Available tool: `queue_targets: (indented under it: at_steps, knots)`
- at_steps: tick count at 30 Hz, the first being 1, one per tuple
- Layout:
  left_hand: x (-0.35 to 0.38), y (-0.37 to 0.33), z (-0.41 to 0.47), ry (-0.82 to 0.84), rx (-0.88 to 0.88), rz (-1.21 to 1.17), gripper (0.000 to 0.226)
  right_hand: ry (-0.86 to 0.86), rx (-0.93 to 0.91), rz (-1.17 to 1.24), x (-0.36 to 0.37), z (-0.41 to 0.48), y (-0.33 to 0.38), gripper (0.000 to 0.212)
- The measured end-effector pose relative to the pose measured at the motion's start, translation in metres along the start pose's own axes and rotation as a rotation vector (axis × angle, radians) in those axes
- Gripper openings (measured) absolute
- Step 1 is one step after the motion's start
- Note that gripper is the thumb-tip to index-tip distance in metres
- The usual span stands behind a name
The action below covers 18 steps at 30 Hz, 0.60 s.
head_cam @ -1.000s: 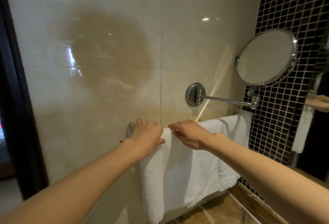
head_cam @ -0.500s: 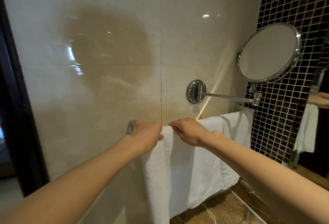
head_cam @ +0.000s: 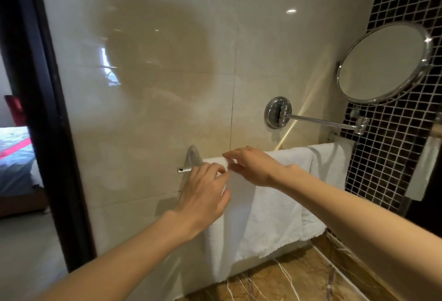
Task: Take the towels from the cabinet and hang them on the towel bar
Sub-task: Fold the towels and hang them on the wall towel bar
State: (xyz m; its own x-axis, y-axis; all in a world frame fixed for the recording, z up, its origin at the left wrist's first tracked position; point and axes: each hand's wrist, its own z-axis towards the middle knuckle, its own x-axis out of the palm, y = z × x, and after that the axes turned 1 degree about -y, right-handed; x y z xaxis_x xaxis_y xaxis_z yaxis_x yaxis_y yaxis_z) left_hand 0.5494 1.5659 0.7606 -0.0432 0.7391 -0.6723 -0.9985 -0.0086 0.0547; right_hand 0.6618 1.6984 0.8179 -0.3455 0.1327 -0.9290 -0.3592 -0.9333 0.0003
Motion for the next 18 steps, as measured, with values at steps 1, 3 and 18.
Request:
queue_targets:
  at_steps: [1, 3, 18]
  knots:
    - [0.002, 0.0, -0.006, 0.006, -0.005, -0.007, 0.035, -0.006, 0.012, 0.0, 0.0, 0.0, 0.001, 0.024]
    - [0.004, -0.001, -0.016, 0.023, -0.032, -0.016, 0.039, -0.016, 0.014, -0.01, 0.001, -0.001, 0.004, 0.023]
    - [0.039, -0.008, -0.083, 0.107, -0.601, -0.424, 0.05, -0.111, 0.087, -0.041, 0.009, -0.007, 0.024, 0.033]
